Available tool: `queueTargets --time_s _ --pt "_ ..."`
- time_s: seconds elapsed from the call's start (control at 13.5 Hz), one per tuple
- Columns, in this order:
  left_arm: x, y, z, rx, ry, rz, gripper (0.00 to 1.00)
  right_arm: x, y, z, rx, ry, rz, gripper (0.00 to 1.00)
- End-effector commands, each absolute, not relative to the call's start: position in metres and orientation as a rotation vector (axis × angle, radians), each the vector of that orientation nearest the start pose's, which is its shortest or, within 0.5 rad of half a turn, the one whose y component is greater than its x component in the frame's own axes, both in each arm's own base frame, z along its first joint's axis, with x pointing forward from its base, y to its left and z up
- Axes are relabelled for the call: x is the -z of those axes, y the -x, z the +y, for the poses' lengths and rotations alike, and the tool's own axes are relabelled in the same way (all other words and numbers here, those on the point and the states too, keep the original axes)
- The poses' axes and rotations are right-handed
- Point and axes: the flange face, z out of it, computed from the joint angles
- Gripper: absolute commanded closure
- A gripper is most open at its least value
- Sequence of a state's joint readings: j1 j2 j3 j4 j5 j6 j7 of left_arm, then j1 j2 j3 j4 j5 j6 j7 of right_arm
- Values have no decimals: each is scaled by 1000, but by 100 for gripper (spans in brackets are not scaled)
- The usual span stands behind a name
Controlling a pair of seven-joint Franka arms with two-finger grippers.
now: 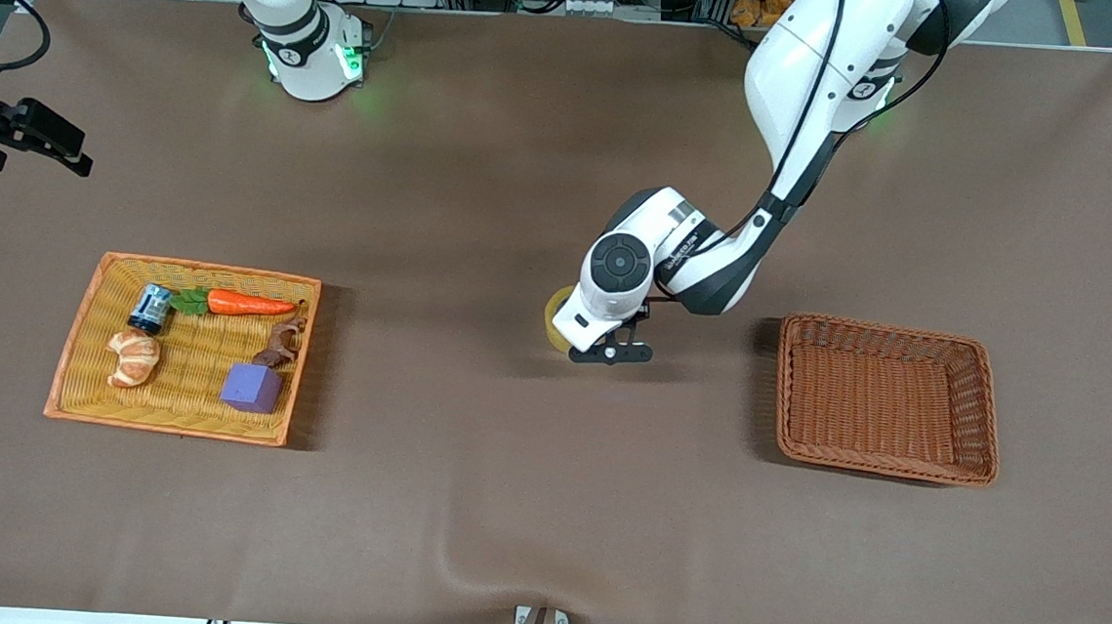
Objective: Transfer tape with both arms
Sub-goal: 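Grasp the tape with the left gripper while the right gripper releases, then carry the tape with the left gripper over the brown basket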
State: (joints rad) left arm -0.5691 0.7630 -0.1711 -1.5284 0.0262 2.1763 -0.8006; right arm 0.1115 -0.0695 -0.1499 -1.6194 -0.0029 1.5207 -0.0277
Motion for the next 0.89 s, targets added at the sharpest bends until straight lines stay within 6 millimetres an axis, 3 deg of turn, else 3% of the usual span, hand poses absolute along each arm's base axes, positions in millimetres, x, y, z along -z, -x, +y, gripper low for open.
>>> queueTargets --time_s 0.0,0.07,0.3,0.44,0.59,0.67,0.81 --pt "-206 -531 -452 -191 3113 -195 100 -638 -525 -27 -34 3113 39 0" --pt "-223 -539 -445 -167 3120 -216 100 -632 -528 -27 -53 3114 37 0" --pt "-312 -575 -367 -159 3089 -393 100 -629 -529 -37 -61 3110 39 0" --pt "-352 -597 -311 -172 3057 -501 100 -630 -529 -38 -63 3109 34 0" --pt "-369 -614 -259 -171 3024 -614 100 -628 -529 -39 -70 3108 60 0" --pt "-377 -627 -217 -174 3013 -674 100 -628 -529 -40 -70 3108 55 0" --pt "-366 -635 -143 -239 3035 -542 100 -629 -529 -45 -60 3108 53 0"
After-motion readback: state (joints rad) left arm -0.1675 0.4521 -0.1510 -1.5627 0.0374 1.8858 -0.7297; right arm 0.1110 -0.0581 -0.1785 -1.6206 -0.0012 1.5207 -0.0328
